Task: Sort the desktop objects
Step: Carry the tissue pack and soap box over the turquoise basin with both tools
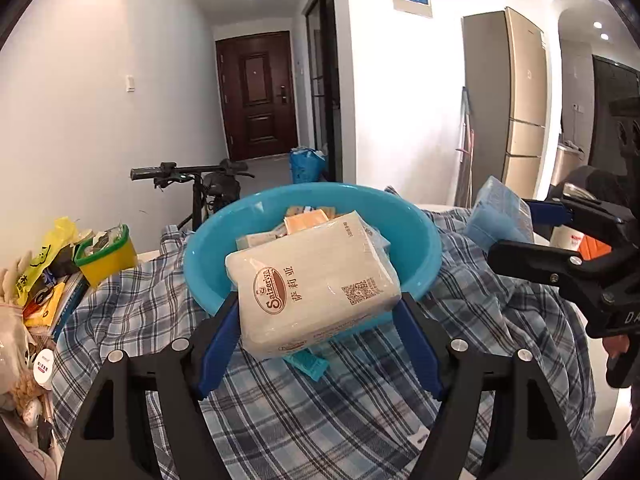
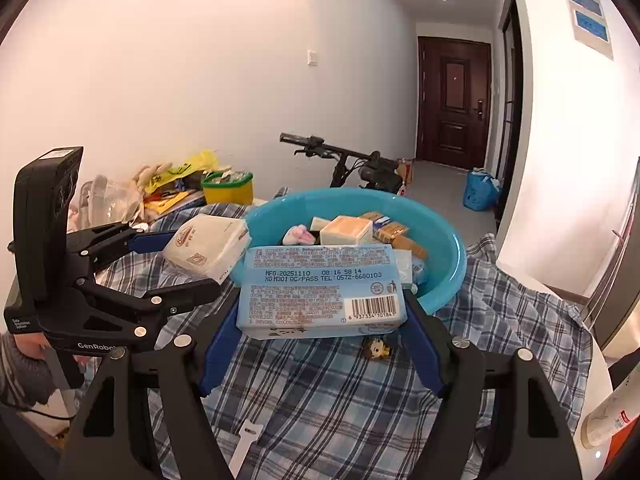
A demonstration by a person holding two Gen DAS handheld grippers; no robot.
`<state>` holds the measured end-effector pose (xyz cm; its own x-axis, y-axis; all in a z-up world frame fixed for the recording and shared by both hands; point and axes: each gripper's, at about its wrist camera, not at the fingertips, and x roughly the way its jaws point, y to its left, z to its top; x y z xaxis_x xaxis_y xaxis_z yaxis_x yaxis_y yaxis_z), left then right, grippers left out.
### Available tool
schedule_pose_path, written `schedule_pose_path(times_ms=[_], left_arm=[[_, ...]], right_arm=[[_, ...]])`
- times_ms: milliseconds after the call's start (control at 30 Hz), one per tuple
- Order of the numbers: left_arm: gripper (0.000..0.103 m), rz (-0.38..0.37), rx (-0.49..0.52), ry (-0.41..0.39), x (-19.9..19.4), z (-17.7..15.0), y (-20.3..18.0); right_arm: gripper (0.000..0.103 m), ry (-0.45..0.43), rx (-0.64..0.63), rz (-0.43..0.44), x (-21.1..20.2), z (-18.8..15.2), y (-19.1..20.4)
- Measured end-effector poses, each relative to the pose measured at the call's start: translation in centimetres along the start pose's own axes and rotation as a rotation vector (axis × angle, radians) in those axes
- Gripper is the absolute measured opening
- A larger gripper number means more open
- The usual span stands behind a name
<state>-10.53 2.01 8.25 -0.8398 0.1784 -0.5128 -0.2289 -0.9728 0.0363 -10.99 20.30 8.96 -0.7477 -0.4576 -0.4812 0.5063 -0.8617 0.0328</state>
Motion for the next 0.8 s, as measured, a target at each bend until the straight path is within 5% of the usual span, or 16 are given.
schedule_pose_path(times_ms=[200, 800], left_arm=[[0.077, 0.050, -0.026, -0.098, -0.2, 2.8, 0.6], [0.077, 0.026, -0.051, -0.191, -0.8, 7.2, 0.7]], right_arm=[[0.073, -0.054, 0.022, -0.049, 0.4, 2.2, -0.5], [0.073, -0.131, 0.040, -0.078, 0.2, 5.0, -1.1]])
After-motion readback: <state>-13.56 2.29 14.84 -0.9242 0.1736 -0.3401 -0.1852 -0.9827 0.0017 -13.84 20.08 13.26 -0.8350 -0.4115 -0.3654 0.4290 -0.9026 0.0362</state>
